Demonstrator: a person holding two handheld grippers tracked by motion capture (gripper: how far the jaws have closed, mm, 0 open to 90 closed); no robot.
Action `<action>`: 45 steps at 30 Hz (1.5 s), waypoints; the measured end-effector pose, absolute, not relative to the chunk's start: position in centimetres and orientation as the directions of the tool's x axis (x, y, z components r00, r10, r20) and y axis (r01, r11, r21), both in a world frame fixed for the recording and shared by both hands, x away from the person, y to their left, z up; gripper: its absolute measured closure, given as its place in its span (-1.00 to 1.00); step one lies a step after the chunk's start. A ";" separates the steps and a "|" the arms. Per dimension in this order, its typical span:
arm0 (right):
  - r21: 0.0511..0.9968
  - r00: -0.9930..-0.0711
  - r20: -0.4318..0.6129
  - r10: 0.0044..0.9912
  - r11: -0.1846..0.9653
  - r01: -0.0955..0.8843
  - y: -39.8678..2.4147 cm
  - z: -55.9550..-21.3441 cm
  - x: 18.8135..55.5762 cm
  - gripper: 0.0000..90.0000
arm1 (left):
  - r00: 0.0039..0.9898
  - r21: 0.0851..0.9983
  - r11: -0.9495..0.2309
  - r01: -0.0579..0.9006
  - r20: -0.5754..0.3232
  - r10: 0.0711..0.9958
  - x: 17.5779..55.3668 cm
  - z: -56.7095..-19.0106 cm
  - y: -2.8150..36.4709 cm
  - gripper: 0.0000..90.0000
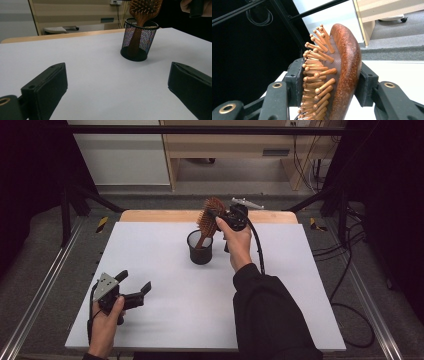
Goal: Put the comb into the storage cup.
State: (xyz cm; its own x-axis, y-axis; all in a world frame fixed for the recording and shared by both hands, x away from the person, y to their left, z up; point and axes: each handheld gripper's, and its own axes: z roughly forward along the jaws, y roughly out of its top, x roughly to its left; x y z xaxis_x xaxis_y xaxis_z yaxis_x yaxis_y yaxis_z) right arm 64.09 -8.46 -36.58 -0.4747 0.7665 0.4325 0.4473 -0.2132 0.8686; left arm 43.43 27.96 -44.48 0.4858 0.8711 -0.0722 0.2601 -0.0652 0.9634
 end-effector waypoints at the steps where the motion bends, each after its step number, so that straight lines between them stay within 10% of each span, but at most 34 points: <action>1: 0.868 -0.476 0.433 0.766 -0.213 0.448 -8.5 -36.6 64.1 0.09 | 0.486 0.964 -0.063 0.259 -0.074 0.871 43.4 -44.5 28.0 -0.94; 45: 0.879 -0.500 0.393 0.772 -0.155 0.452 -9.4 -36.6 64.1 -0.03 | 0.481 0.963 -0.063 0.264 -0.074 0.873 43.5 -44.5 28.1 -0.94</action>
State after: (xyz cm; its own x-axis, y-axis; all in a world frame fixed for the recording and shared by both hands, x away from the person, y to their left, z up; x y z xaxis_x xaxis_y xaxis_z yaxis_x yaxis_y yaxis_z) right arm 64.11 -9.41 -36.55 -0.4996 0.7719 0.3931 0.4516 -0.1552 0.8786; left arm 43.45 28.08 -44.51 0.4813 0.8734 -0.0743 0.2637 -0.0634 0.9625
